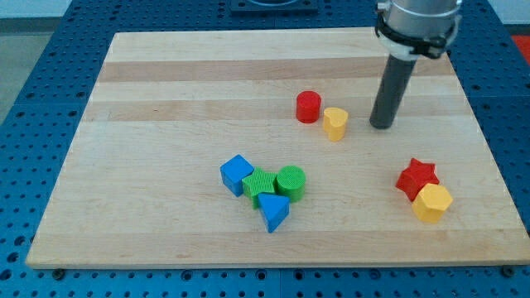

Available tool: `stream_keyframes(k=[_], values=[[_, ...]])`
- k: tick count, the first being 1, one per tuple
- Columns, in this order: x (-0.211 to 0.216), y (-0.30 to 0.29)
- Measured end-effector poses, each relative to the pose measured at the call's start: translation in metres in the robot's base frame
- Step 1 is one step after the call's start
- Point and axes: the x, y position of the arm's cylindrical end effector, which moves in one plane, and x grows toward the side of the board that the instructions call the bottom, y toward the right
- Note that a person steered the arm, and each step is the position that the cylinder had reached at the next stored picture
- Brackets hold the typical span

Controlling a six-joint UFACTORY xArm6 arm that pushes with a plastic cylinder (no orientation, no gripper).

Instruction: Place the red circle above the green green circle

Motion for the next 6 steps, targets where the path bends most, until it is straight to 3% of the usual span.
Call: stream_keyframes(k=[2,6], values=[[-0.032,-0.055],[-0.026,-0.098]])
